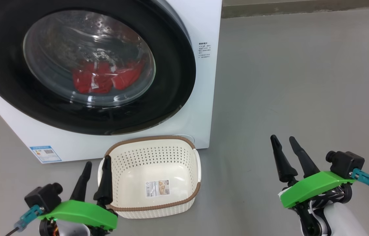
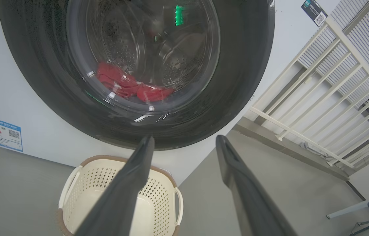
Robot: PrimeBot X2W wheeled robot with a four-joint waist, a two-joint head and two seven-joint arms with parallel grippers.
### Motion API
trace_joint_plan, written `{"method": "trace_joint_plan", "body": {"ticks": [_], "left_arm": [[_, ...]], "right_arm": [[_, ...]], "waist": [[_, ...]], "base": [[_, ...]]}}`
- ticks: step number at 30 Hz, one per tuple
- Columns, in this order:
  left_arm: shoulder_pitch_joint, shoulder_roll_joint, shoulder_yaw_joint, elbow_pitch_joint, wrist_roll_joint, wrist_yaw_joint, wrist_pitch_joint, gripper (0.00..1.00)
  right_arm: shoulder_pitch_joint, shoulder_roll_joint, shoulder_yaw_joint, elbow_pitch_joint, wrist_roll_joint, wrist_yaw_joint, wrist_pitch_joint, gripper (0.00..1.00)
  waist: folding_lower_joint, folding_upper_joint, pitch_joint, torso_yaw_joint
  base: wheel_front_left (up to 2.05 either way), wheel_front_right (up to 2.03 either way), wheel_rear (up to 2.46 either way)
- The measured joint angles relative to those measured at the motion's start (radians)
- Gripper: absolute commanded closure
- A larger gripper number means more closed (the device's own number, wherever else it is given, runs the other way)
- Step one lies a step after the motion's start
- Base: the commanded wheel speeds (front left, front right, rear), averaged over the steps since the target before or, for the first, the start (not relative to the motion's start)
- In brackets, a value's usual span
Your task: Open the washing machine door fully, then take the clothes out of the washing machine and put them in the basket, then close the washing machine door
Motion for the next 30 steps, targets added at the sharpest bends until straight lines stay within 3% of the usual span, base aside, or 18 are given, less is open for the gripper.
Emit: {"method": "trace_joint_plan", "body": {"ticks": [30], "left_arm": [[-0.037,0.002,-0.024,0.001,0.33,0.023,-0.08,0.0]], "right_arm": [[-0.063,-0.013,0.074,0.023,-0.31,0.0,-0.082,0.0]], "waist": [[0.0,0.0,0.004,-0.007]], "base": [[0.0,0.0,0.0]]}}
